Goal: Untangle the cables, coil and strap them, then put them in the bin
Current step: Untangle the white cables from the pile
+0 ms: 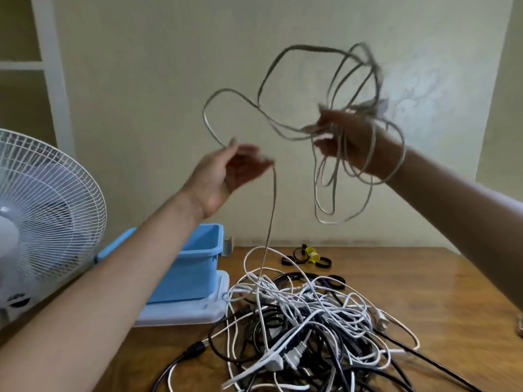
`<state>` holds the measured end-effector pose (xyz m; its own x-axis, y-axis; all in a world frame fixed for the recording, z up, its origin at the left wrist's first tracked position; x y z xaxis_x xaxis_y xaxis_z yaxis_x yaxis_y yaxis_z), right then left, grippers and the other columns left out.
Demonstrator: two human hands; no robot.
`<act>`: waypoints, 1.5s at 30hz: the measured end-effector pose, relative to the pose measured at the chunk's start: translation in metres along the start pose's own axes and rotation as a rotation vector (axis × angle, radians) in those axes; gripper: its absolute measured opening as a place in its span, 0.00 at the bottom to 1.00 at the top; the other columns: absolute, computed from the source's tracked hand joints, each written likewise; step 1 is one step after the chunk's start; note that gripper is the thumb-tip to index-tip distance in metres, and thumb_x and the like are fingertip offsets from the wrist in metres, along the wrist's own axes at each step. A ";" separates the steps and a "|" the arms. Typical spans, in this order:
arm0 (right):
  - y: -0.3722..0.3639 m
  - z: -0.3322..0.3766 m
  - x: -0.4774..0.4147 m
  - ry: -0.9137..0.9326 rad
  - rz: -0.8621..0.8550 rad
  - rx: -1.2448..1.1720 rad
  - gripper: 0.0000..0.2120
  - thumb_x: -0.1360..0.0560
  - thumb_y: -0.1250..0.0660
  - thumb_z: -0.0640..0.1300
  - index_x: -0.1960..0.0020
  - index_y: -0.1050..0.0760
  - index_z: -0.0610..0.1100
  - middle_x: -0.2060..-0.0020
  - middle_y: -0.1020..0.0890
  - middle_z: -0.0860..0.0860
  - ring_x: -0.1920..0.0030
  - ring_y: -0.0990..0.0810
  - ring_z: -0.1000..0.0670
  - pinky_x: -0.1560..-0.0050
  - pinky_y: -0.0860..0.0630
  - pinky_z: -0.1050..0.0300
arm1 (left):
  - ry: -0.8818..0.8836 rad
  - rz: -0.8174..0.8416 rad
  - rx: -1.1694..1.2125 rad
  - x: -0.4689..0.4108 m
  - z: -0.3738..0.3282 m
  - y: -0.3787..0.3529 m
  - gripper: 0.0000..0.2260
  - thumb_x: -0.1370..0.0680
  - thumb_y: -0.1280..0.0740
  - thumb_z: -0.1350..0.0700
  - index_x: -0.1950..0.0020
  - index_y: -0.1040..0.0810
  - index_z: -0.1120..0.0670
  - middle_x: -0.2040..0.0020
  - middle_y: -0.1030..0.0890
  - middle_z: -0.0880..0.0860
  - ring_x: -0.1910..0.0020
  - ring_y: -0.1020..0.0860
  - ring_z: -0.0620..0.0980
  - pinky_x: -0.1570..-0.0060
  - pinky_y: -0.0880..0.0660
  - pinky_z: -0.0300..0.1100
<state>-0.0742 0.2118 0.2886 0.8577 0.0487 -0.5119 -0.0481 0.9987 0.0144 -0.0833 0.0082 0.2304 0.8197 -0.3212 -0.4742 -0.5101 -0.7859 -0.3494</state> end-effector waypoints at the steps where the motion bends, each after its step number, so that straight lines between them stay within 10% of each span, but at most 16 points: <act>1: -0.005 -0.009 0.003 -0.017 0.079 0.071 0.10 0.20 0.38 0.46 0.57 0.24 0.42 0.64 0.15 0.49 0.73 0.21 0.55 0.73 0.24 0.66 | -0.032 0.049 0.093 -0.005 -0.011 -0.008 0.20 0.16 0.49 0.55 0.57 0.22 0.61 0.64 0.16 0.57 0.60 0.16 0.52 0.53 0.19 0.44; 6: -0.035 -0.033 0.012 -0.010 0.450 0.040 0.18 0.20 0.39 0.43 0.35 0.30 0.35 0.55 0.16 0.46 0.70 0.22 0.56 0.72 0.25 0.67 | -0.138 0.187 0.118 -0.022 -0.033 -0.028 0.18 0.16 0.54 0.52 0.48 0.25 0.54 0.51 0.16 0.50 0.46 0.19 0.46 0.41 0.27 0.50; 11: -0.045 -0.036 0.012 0.070 0.438 0.172 0.10 0.18 0.44 0.38 0.45 0.25 0.36 0.68 0.23 0.49 0.72 0.26 0.55 0.74 0.28 0.66 | -0.268 0.061 0.064 -0.021 -0.054 -0.019 0.15 0.16 0.50 0.48 0.47 0.25 0.51 0.52 0.17 0.46 0.47 0.20 0.43 0.44 0.25 0.44; 14: -0.036 -0.010 0.004 0.098 0.191 -0.078 0.10 0.18 0.44 0.40 0.53 0.25 0.42 0.75 0.25 0.52 0.77 0.27 0.56 0.76 0.30 0.66 | -0.224 -0.085 -0.327 -0.005 -0.022 -0.012 0.11 0.19 0.42 0.46 0.55 0.26 0.51 0.64 0.21 0.45 0.66 0.23 0.40 0.63 0.29 0.36; 20: -0.024 0.030 -0.009 0.186 0.116 -0.415 0.14 0.18 0.45 0.42 0.54 0.23 0.40 0.74 0.24 0.49 0.74 0.24 0.54 0.72 0.25 0.63 | 0.154 0.573 -1.443 0.042 0.107 -0.012 0.11 0.18 0.41 0.52 0.53 0.24 0.57 0.59 0.21 0.55 0.63 0.25 0.44 0.61 0.29 0.32; 23: -0.007 0.044 -0.013 0.174 0.136 -0.584 0.20 0.18 0.44 0.42 0.62 0.18 0.40 0.75 0.25 0.48 0.76 0.25 0.54 0.74 0.26 0.64 | 0.159 0.300 -1.745 0.037 0.116 0.011 0.14 0.21 0.40 0.41 0.54 0.28 0.51 0.58 0.22 0.52 0.56 0.23 0.52 0.58 0.30 0.42; 26: -0.007 0.051 -0.012 0.154 0.294 -0.578 0.03 0.30 0.28 0.39 0.60 0.18 0.39 0.74 0.24 0.46 0.76 0.25 0.53 0.74 0.25 0.63 | 0.034 0.074 -1.609 0.025 0.105 0.011 0.19 0.26 0.37 0.37 0.50 0.34 0.51 0.59 0.26 0.48 0.60 0.25 0.50 0.59 0.30 0.43; 28: -0.010 0.050 -0.007 0.130 0.405 -0.572 0.14 0.44 0.18 0.38 0.60 0.17 0.38 0.74 0.23 0.45 0.75 0.23 0.51 0.73 0.25 0.62 | -0.064 0.127 -1.506 0.018 0.103 -0.002 0.17 0.24 0.36 0.42 0.45 0.30 0.53 0.60 0.23 0.50 0.60 0.23 0.52 0.56 0.25 0.46; 31: -0.001 0.044 -0.010 0.168 0.279 -0.525 0.04 0.32 0.28 0.42 0.62 0.17 0.41 0.74 0.24 0.48 0.75 0.25 0.54 0.73 0.26 0.64 | -0.160 0.198 -1.452 0.013 0.104 -0.015 0.09 0.20 0.37 0.53 0.49 0.21 0.56 0.56 0.17 0.56 0.57 0.20 0.55 0.54 0.24 0.50; 35: 0.015 0.021 -0.008 0.084 0.137 -0.172 0.15 0.19 0.45 0.44 0.57 0.22 0.44 0.78 0.28 0.53 0.79 0.30 0.58 0.77 0.33 0.67 | -0.182 0.015 -0.872 0.003 0.065 -0.021 0.15 0.18 0.43 0.59 0.61 0.23 0.60 0.74 0.23 0.49 0.77 0.26 0.41 0.72 0.29 0.36; 40: 0.016 -0.029 0.008 -0.067 0.409 0.120 0.17 0.30 0.31 0.54 0.46 0.22 0.44 0.73 0.28 0.52 0.76 0.34 0.58 0.76 0.38 0.68 | -0.128 -0.001 0.159 -0.034 -0.008 -0.037 0.16 0.16 0.48 0.56 0.62 0.31 0.55 0.74 0.22 0.50 0.65 0.17 0.49 0.60 0.22 0.40; 45: -0.017 -0.039 0.022 -0.021 0.587 0.225 0.14 0.28 0.30 0.52 0.49 0.22 0.42 0.71 0.27 0.53 0.75 0.33 0.57 0.76 0.36 0.68 | -0.125 0.184 0.286 -0.036 -0.033 -0.072 0.14 0.17 0.47 0.53 0.58 0.28 0.54 0.63 0.17 0.53 0.56 0.17 0.49 0.52 0.22 0.45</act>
<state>-0.0749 0.1951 0.2436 0.7312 0.5877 -0.3465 -0.4073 0.7835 0.4694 -0.0674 0.0588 0.2987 0.6782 -0.3627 -0.6391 -0.7130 -0.5357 -0.4525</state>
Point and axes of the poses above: each hand's wrist, its own x-axis away from the middle knuckle, its own y-axis out of the back of the hand, z = x × y, the point moved 5 cm from there along -x, towards the middle knuckle
